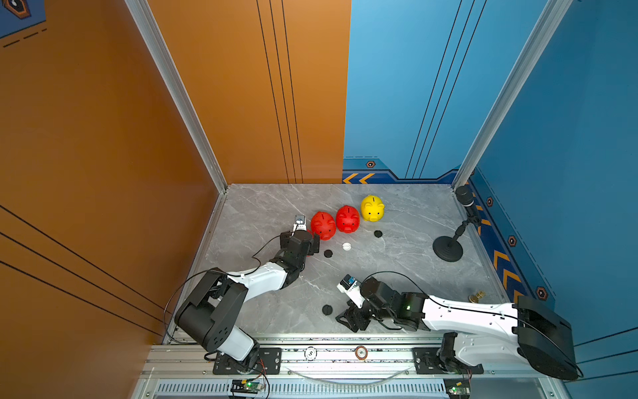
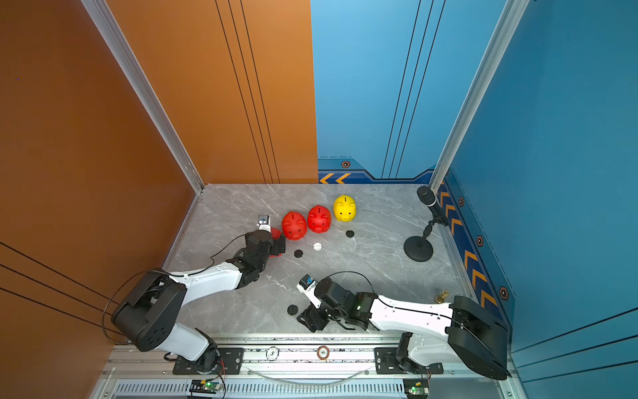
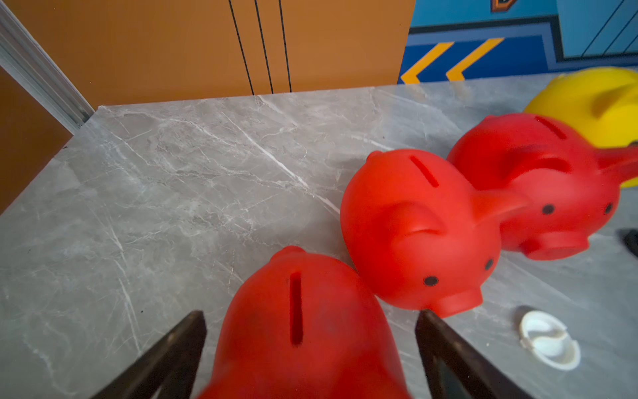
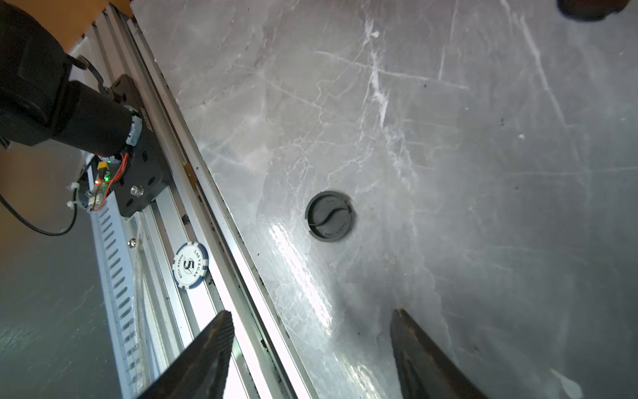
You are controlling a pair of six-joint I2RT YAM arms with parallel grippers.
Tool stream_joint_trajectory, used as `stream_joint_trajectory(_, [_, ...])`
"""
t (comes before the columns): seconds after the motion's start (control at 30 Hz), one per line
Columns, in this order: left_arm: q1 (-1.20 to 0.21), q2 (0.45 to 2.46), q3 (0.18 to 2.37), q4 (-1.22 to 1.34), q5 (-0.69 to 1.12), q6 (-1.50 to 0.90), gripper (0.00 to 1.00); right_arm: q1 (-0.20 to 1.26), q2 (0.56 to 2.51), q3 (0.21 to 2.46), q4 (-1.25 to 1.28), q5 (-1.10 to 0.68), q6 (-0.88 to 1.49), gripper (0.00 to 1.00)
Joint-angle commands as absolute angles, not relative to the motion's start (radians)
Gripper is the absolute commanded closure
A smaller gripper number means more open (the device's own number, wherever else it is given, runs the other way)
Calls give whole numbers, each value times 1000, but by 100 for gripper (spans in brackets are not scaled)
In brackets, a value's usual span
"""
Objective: Open piggy banks
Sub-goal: Place the piggy bank at the center of the board, then move the lid to the center of the board.
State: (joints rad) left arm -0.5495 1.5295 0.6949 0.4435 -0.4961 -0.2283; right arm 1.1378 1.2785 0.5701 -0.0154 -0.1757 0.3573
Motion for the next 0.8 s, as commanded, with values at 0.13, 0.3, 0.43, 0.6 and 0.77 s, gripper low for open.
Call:
stream_joint_trajectory(0.13, [-554,1393,817,159,-502,-283,2,1215,1436,621,19,-73,367,32])
stream_joint_trajectory(0.3, [-532,1200,792,1,-447,-357,2,1254,1517,661,44,14,371,39])
stream_joint_trajectory(0.43, [-493,1025,753,-118,-384,-423,2,1256,1586,698,61,53,394,49])
stream_joint_trajectory(0.6, [-466,848,694,-225,-353,-467,2,1221,1689,767,66,37,392,67])
stream_joint_trajectory(0.77, [-433,769,652,-283,-317,-494,2,1154,1812,875,100,-12,341,82])
